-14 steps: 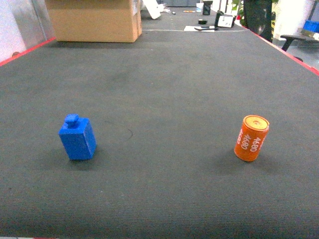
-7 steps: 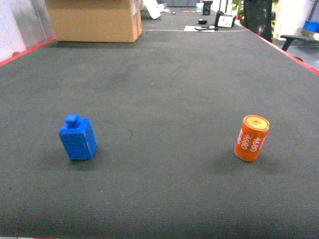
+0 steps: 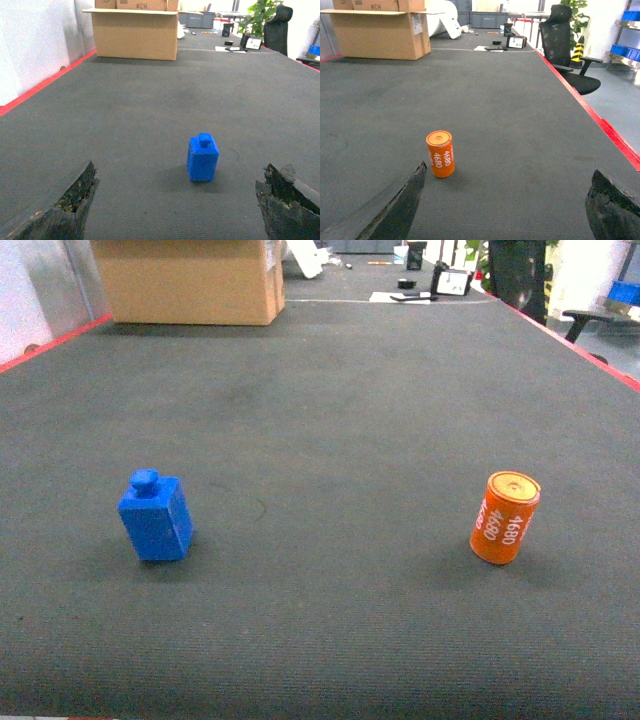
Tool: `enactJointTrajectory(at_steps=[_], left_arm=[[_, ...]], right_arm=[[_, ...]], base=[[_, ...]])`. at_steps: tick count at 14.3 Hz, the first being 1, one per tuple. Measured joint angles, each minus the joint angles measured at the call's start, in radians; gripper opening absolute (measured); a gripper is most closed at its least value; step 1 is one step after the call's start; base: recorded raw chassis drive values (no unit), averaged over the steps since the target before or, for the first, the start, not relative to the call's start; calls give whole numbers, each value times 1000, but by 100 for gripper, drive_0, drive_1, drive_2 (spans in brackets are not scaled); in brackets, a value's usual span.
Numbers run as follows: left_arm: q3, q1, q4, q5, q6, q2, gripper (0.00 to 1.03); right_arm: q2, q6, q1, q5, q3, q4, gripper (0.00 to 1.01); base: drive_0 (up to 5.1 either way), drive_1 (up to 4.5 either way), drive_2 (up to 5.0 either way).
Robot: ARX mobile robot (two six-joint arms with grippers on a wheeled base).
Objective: Sort blue parts and orange caps into right shelf containers
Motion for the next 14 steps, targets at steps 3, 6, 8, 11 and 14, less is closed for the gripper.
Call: enactJointTrajectory(at_steps=[3, 6, 8, 11, 14], left_arm=[[0, 0, 0, 0, 0, 0, 98], [0, 0, 0, 0, 0, 0, 98], [21, -106, -37, -217, -21, 100, 98], [22, -137, 29, -264, -21, 174, 98], [26, -140, 118, -293, -21, 254, 98]], right_arm=[[0, 0, 0, 0, 0, 0, 98], [0, 0, 0, 0, 0, 0, 98], [96, 55, 6, 3, 41, -122, 98], [165, 79, 19, 6, 43, -76, 98], [231, 98, 42, 23, 50, 3, 98]], base=[[0, 0, 0], [0, 0, 0], [0, 0, 0], [0, 0, 0], [0, 0, 0]])
